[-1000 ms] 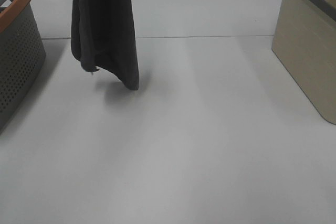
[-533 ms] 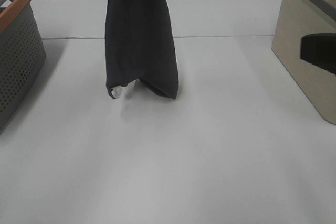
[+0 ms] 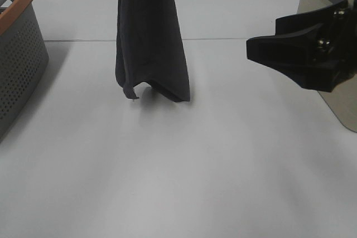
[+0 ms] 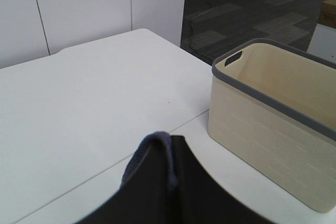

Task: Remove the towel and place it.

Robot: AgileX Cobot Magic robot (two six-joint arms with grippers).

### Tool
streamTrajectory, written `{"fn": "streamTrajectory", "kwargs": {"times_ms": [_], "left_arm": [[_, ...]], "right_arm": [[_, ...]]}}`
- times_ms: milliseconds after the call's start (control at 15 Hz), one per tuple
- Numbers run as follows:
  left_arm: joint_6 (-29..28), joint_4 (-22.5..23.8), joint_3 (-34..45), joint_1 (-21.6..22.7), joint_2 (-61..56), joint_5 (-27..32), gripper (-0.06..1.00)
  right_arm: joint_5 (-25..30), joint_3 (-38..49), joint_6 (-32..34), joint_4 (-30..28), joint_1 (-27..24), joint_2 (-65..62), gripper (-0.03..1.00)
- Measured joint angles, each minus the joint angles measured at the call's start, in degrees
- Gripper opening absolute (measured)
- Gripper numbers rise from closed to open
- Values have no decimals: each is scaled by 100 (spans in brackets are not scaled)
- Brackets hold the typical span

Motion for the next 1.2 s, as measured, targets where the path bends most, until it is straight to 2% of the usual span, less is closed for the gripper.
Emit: {"fn": "streamTrajectory", "kwargs": {"times_ms": [67, 133, 267, 400, 667, 800, 933, 1000, 1200], "left_arm": [[-29, 0, 0, 0, 0, -74, 0], [-40, 0, 0, 0, 0, -86, 0], [-40, 0, 0, 0, 0, -86, 0], [-40, 0, 0, 0, 0, -86, 0], [-178, 0, 0, 0, 0, -86, 0], [-218, 0, 0, 0, 0, -86, 0], [-229, 0, 0, 0, 0, -86, 0], [-241, 0, 0, 0, 0, -86, 0], [-241, 0, 0, 0, 0, -86, 0]], "right_arm": [[-17, 0, -309, 327, 172, 309, 70], [-372, -29, -894, 676, 854, 905, 70], [-945, -201, -980, 699, 1409, 1375, 70], [-1541, -584, -699, 722, 2011, 2051, 70], [-2229, -1742, 367, 739, 2928, 3392, 70], [-2956, -2269, 573, 739, 3369, 3867, 70], [-3438, -2641, 630, 739, 3667, 4183, 70], [-3604, -3111, 842, 745, 3827, 4544, 70], [-3902, -3661, 1238, 779, 3827, 5042, 70]]}}
